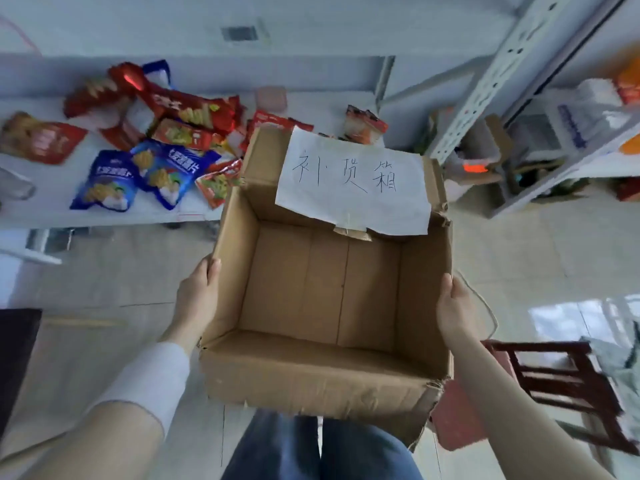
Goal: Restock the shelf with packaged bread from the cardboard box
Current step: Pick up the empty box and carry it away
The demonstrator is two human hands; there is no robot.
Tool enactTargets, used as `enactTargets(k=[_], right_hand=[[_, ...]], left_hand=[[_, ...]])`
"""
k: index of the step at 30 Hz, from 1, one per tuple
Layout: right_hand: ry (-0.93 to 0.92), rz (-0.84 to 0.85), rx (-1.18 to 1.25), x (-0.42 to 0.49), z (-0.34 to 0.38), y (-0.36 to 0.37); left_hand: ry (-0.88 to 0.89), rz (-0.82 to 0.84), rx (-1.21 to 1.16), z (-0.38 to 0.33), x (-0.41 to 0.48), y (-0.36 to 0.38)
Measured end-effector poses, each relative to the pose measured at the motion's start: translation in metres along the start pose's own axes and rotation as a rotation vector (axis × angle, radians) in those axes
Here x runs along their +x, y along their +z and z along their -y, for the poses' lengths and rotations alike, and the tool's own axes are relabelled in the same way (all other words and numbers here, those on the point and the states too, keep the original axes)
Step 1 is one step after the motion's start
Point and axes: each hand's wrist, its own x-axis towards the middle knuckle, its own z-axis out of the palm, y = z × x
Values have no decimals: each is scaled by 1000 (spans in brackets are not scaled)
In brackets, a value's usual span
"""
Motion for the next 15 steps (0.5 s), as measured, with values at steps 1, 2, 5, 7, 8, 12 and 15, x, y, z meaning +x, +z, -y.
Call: enactTargets(k=[1, 2, 5, 7, 8, 12, 15], right_hand=[[-47, 32, -47, 2, 19, 10], [-95, 71, -83, 3, 39, 22], [-241, 187, -138, 4, 96, 66], [-336, 260, -192, -1, 133, 102], [-377, 293, -227, -7, 151, 120], [-579, 433, -379, -44, 217, 192], [-714, 564, -420, -92, 264, 251]], left_hand=[[-51, -35, -14, 15, 1, -11], [-103, -69, -33, 29, 0, -24], [-268, -166, -166, 69, -13, -57], [-373, -307, -206, 94, -30, -79], [-416, -375, -194, 107, -40, -89], [-565, -496, -263, 154, -81, -128], [-693, -602, -292, 190, -112, -161]])
